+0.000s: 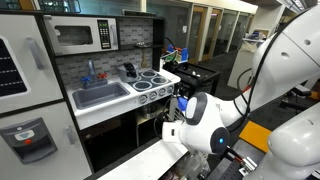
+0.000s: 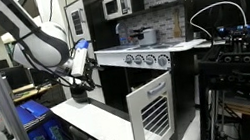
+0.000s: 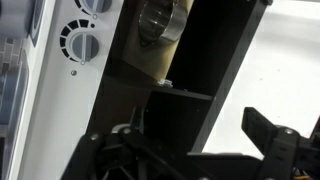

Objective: Open the oven door, remove the silver pot from the oven and put it on the stove, close the oven door

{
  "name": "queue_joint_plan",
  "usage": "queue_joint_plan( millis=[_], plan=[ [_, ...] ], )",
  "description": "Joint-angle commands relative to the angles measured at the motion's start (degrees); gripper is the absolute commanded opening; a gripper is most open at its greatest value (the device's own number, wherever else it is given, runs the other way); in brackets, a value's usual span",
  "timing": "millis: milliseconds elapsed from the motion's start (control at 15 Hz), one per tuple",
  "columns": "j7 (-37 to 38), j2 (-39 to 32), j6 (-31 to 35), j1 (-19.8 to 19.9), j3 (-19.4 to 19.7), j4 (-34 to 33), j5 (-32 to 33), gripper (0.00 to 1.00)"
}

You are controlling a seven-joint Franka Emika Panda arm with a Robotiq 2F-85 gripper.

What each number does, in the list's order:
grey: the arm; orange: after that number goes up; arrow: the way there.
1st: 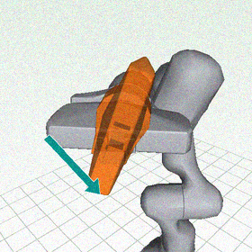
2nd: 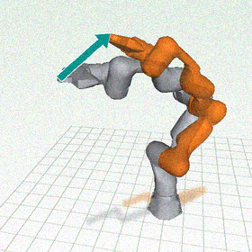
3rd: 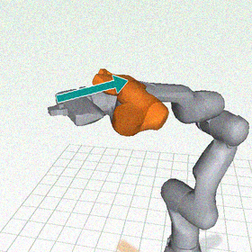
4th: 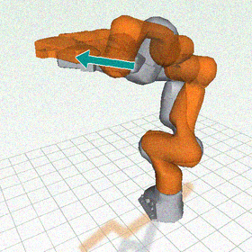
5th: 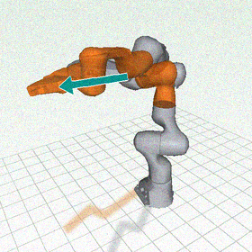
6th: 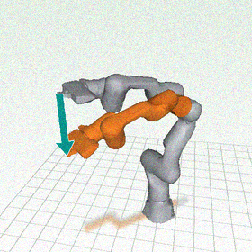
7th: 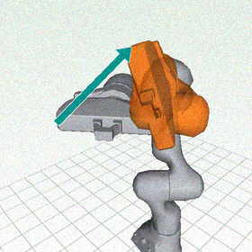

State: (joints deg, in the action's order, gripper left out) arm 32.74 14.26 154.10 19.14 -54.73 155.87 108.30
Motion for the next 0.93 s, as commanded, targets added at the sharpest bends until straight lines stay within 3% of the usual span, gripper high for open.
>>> queue_joint_plan(
  millis=[0, 200, 267, 467, 667, 867],
  plan=[
    [8.09, -13.03, -13.79, 3.82, -2.33, -1.33, 15.64, 1.0],
    [8.87, -22.7, -25.66, 4.77, -0.13, -1.0, 24.71, 1.0],
    [8.2, -25.59, -28.61, -4.47, 10.52, -1.24, 26.97, 1.0],
    [9.08, -32.82, -33.74, -10.85, 20.78, -4.04, 31.95, 1.0],
    [10.77, -37.41, -35.41, -16.82, 28.37, -7.93, 32.35, 1.0],
    [13.34, -40.28, -37.98, -20.8, 31.74, -11.73, 30.32, 1.0]
  ],
)
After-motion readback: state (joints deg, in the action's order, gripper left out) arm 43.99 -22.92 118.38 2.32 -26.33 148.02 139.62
